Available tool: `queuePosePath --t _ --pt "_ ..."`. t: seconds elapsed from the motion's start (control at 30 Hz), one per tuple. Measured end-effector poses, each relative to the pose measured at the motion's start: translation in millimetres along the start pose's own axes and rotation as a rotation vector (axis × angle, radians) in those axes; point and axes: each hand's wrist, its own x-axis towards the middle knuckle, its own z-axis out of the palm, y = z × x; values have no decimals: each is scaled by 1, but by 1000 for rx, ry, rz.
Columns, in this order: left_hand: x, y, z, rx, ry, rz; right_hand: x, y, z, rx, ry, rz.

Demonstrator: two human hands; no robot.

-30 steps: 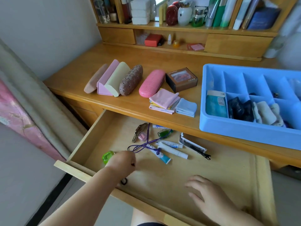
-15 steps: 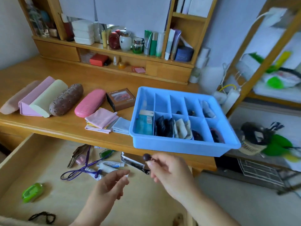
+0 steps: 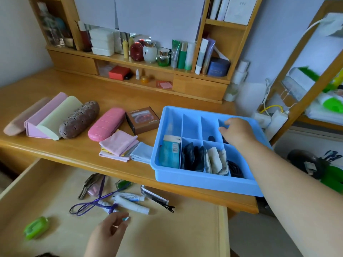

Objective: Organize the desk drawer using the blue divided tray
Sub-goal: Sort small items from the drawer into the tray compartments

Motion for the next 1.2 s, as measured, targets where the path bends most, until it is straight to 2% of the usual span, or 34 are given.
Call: queuePosePath --t 0.13,0.27,0.37,0.43,0.53,0.6,0.67,0.77,0.83,1.0,1.1,1.2 --pt "1 -5 -2 17 -25 -16 -30 -5 -6 153 32 -161" --pt "-6 -10 0 214 -135 74 -95 -2 -12 163 226 -378" --pt "3 -10 -10 375 -132 190 -160 -2 -7 220 350 -624" --pt "20 -10 -26 466 -52 228 -198 -2 8 265 315 -763" --pt "50 -12 -47 650 40 207 -240 -1 47 294 144 -857" --pt "64 -16 -53 775 18 145 -256 2 77 224 -28 -829" --pt "71 -20 -53 833 -32 96 -264 2 102 135 -294 -672" --pt "74 -25 -49 859 -44 71 -258 12 138 88 -467 -509" --pt "70 -27 -47 833 -78 57 -245 6 149 86 -457 -491" --pt "46 -35 -47 831 -235 124 -199 -27 164 75 -236 -472" --pt "32 -35 -47 847 -286 165 -181 -41 182 -51 -249 -395" --pt "20 -29 -47 890 -275 206 -170 -45 195 -125 -366 -316"
